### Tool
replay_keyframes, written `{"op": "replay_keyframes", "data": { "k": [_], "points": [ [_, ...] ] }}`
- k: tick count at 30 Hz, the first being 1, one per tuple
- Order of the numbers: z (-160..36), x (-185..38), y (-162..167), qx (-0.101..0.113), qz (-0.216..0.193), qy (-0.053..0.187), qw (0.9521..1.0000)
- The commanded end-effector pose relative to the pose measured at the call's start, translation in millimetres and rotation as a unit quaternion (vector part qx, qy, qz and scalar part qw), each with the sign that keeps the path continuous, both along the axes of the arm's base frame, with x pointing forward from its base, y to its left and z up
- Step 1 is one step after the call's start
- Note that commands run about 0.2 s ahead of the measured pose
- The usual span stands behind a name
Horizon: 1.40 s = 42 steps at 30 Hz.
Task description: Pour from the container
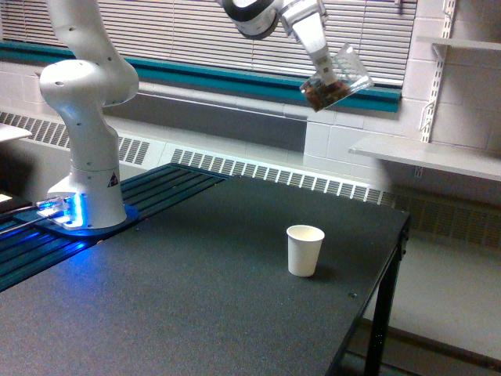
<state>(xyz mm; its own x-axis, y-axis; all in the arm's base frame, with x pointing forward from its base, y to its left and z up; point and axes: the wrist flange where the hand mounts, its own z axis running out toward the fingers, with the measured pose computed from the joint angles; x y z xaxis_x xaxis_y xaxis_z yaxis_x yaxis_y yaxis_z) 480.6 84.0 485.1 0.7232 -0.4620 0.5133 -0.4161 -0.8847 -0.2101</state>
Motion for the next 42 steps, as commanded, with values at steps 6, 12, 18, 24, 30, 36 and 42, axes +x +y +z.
{"op": "replay_keyframes", "data": {
  "k": [6, 12, 18, 24, 30, 36, 42],
  "points": [
    [-19.2, -16, -16, -0.012, -0.029, 0.017, 0.9994],
    [-33.9, -25, -20, -0.022, -0.035, 0.031, 0.9987],
    [-49.3, -34, -24, -0.026, -0.047, 0.047, 0.9974],
    [-61.4, -41, -31, -0.033, -0.062, 0.057, 0.9959],
    [-72.6, -46, -38, -0.036, -0.077, 0.073, 0.9937],
    [-82.5, -49, -45, -0.042, -0.09, 0.088, 0.9911],
    [-92.8, -52, -50, -0.051, -0.1, 0.104, 0.9883]
  ]
}}
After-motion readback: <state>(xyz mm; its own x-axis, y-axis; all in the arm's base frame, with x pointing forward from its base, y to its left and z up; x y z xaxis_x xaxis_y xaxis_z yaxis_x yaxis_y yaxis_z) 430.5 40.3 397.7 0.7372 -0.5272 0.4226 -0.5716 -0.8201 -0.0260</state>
